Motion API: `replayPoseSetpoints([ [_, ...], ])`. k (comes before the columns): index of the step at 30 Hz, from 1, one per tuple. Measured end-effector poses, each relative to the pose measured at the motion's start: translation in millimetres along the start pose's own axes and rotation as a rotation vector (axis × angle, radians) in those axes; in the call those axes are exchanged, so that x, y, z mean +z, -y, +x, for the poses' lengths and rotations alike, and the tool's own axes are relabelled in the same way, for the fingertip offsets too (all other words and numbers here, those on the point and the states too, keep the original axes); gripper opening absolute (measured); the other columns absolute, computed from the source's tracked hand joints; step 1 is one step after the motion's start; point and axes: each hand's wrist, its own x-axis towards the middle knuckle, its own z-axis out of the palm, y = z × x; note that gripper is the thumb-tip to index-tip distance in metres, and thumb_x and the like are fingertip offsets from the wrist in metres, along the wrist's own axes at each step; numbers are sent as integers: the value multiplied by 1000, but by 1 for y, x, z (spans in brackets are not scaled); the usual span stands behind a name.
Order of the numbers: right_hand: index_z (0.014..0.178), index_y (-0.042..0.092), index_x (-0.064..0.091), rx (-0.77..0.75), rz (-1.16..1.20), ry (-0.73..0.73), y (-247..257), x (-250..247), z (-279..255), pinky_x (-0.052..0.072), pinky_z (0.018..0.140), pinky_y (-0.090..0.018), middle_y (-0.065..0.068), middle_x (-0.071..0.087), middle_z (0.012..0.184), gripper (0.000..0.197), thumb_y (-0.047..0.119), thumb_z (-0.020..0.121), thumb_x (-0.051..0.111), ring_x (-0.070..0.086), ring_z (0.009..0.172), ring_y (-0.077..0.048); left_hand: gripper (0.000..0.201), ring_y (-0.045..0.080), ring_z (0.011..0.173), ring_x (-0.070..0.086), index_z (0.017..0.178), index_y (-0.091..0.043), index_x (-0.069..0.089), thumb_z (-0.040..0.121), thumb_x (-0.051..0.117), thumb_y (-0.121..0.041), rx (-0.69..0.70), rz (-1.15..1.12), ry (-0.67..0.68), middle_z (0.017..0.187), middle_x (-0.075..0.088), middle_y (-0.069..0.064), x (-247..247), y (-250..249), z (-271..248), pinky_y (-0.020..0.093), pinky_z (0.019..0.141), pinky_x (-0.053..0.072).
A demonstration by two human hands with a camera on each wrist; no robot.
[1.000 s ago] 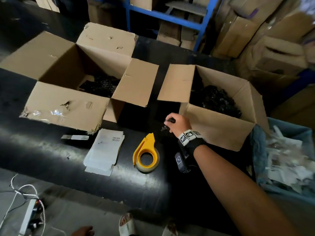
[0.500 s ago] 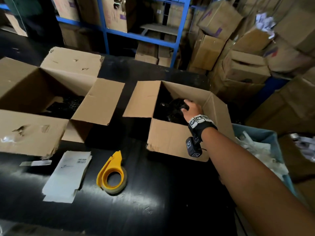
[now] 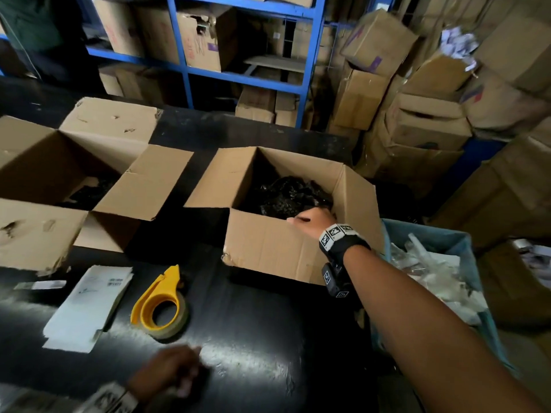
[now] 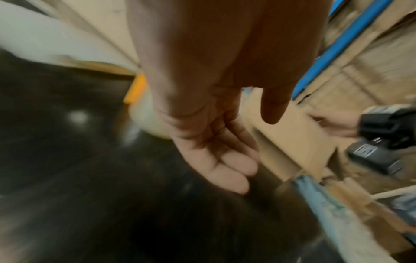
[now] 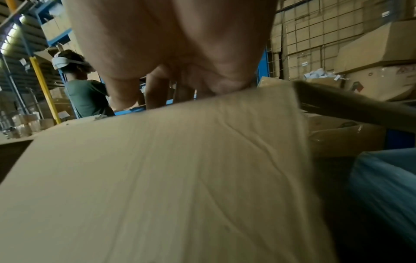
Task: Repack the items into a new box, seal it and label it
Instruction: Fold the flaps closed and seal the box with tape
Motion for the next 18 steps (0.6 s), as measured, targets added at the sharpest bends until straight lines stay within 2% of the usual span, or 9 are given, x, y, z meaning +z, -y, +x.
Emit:
replayPoseSetpoints([
  [1,69,21,70,0,11,-59,-4,0,-1,44,63,-27,0,67,71,36,50,86,59,62,75,-20,36,32,60,58,88,2,63,94,56,-33,24,-11,-88,79,62,27,0,-32,5,33,52,48],
  [3,85,20,75,29,36,-169,-12,-4,-3,44,68,-25,-3,72,86,29,43,89,58,65,85,-23,27,18,49,56,78,-1,61,96,51,-17,204,79,-164,62,60,13,6,-115,9,23,43,42],
  [5,103,19,74,52,17,-262,-20,-12,-2,41,75,-22,-2,72,105,26,35,92,56,64,98,-24,22,12,48,55,75,-7,60,95,53,-14,400,141,-275,58,60,4,3,-177,27,25,49,45],
  [7,107,19,72,71,-14,-336,-31,-19,1,42,78,-24,-4,70,112,25,30,92,57,63,104,-26,13,15,66,59,86,-10,64,93,57,-20,511,201,-428,74,64,4,-12,-221,56,31,67,49],
  [10,116,19,67,150,-115,-385,-49,-25,6,43,92,-32,-12,63,121,30,28,90,57,54,115,-33,25,21,89,61,109,-10,62,90,59,-26,614,336,-583,99,65,6,-37,-273,96,31,80,47],
  [12,127,16,59,245,-169,-350,-61,-30,7,38,100,-38,-17,53,130,39,32,91,55,46,121,-37,39,29,104,59,121,-11,58,87,61,-29,578,388,-626,117,62,12,-55,-288,125,37,91,47],
  [14,136,16,50,356,-145,-297,-73,-35,8,33,107,-41,-18,43,140,48,40,94,49,40,128,-37,53,35,120,50,131,-14,50,85,59,-38,412,486,-628,133,51,17,-72,-290,150,41,103,40],
  [16,144,19,39,466,-108,-211,-86,-38,10,27,113,-44,-18,35,149,60,52,95,40,33,136,-36,67,39,128,40,138,-20,41,82,54,-55,254,572,-611,142,40,18,-83,-287,164,46,107,33],
  [18,149,19,31,539,-32,-161,-96,-37,12,21,116,-45,-15,29,154,72,63,92,34,27,141,-34,80,43,129,34,139,-25,35,76,46,-74,170,627,-605,144,34,18,-88,-279,171,51,107,30],
])
